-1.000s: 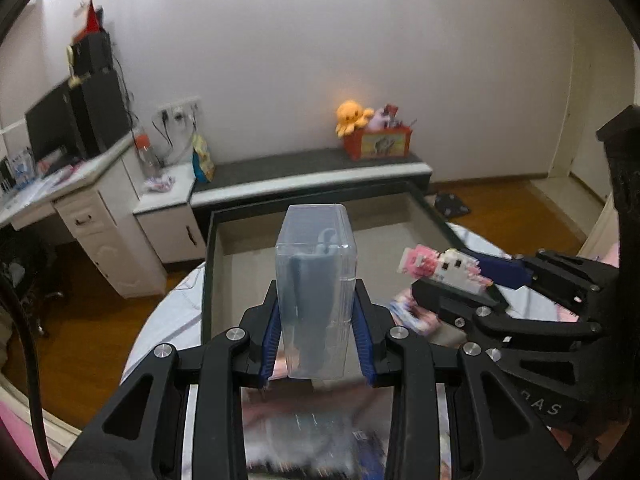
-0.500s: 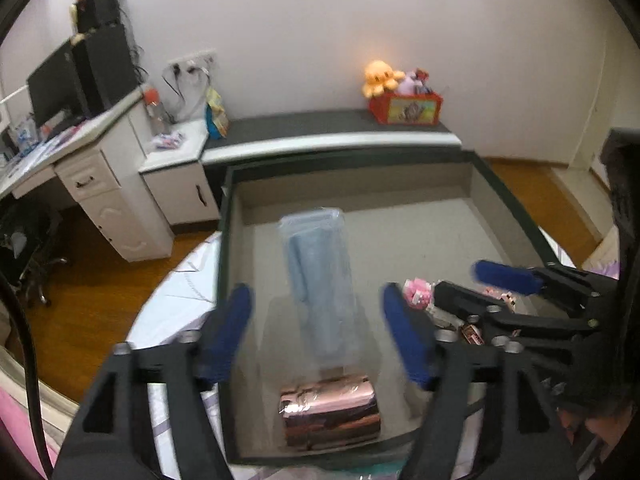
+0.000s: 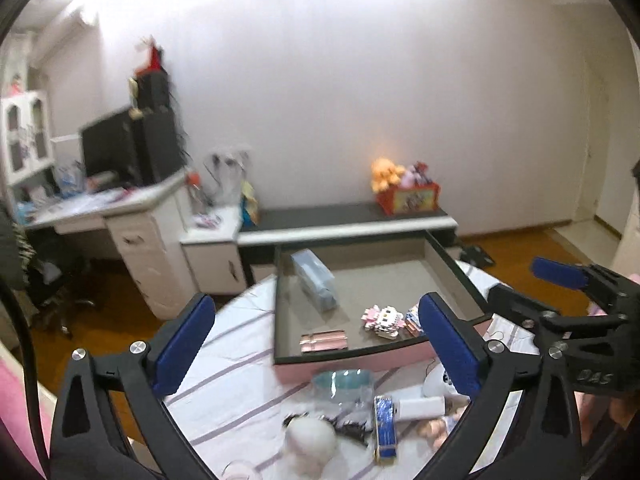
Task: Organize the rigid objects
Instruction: 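Withdraw both tools from the box back above the bed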
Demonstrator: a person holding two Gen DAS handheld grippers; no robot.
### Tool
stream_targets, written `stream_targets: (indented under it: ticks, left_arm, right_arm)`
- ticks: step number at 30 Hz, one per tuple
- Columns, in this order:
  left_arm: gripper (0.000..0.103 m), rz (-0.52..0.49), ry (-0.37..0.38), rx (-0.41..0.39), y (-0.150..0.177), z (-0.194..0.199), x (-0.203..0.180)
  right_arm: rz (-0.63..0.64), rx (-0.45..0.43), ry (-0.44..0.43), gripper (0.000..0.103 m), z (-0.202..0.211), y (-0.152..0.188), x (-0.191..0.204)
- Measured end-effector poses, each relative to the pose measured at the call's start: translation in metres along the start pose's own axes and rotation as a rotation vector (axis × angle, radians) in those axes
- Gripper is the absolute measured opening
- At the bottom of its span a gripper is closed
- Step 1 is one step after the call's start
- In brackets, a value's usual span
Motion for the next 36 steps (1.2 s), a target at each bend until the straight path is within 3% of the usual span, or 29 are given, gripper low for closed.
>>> stream_targets:
  ticks: [7, 15, 17, 18, 25, 36]
  left_arm:
    - [0.103, 0.033, 0.011, -0.048, 0.02, 0.077, 0.007]
    - [0.103, 0.076, -0.002, -0.088, 0.038, 0.132, 0.008]
    - [0.103, 0.076, -0.007, -0.105, 0.039, 0.143, 0.008]
    - [0.103, 0.074, -0.007, -0.115, 0.038, 0.149, 0.007]
    - [0.103, 0.074, -0.053, -0.194, 0.036, 0.177, 0.007]
    - [0.103, 0.083, -0.056, -0.205, 0.036, 0.18, 0.01]
  right_arm:
    - [0.029, -0.113, 0.03, 0.091, 0.075, 0.01, 0.036]
    - [0.055, -0.162, 0.045, 0.092, 0.127, 0.037, 0.063]
    - [0.059, -0.192, 0.076, 0.103, 0.141, 0.043, 0.067]
    - [0.065, -0.205, 0.086, 0.103, 0.147, 0.046, 0.067]
    - [0.088, -0.261, 0.099, 0.103, 0.179, 0.049, 0.079]
    - [0.099, -0.296, 0.106, 0.103, 0.191, 0.047, 0.082]
Point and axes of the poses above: each gripper's, at about its wrist camera, not at the fingertips, and z roughly against the way its jaws point, x to its left, y to its underside, the point moved 6 cm from there along -z, roughly the way its jaws point, and after that the axes turned 10 degrees about -y, right-handed, at the moved point
